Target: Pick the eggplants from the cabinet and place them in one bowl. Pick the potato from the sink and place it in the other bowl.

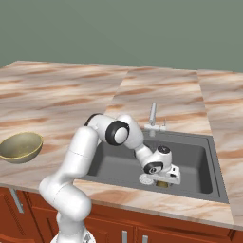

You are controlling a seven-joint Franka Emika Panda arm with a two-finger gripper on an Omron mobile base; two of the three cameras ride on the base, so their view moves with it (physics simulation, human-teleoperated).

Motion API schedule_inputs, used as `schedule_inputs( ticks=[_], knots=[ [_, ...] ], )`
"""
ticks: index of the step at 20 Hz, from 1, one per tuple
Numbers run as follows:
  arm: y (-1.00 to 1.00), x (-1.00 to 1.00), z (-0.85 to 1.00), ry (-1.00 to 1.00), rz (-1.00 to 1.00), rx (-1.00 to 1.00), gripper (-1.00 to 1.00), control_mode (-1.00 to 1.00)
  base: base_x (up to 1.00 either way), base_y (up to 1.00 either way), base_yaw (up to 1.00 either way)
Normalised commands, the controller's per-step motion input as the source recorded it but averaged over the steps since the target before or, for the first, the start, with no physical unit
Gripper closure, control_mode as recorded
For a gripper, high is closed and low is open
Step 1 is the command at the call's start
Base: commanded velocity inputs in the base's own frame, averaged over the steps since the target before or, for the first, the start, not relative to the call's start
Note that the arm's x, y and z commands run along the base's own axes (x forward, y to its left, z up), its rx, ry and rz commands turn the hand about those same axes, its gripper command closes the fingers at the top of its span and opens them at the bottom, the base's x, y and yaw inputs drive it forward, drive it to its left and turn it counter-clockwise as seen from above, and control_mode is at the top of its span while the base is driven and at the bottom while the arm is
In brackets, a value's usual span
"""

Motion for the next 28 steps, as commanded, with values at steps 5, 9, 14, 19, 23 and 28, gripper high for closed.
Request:
schedule_inputs(
  ticks=[5, 9, 14, 19, 23, 28],
  knots=[
    [-0.07, 0.0, -0.17, 0.06, -0.07, 0.01, -1.0, -1.0, 0.0, 0.0, 0.0],
    [-0.11, -0.03, -0.21, 0.1, -0.14, 0.0, -1.0, -1.0, 0.0, 0.0, 0.0],
    [-0.1, -0.02, -0.2, 0.08, -0.13, 0.0, -1.0, -1.0, 0.0, 0.0, 0.0],
    [-0.09, -0.05, -0.21, 0.1, -0.11, 0.0, -1.0, -1.0, 0.0, 0.0, 0.0],
    [-0.08, -0.06, -0.24, 0.12, -0.1, 0.0, 1.0, -1.0, 0.0, 0.0, 0.0],
    [-0.07, -0.11, -0.28, 0.2, -0.09, 0.0, 1.0, -1.0, 0.0, 0.0, 0.0]
  ],
)
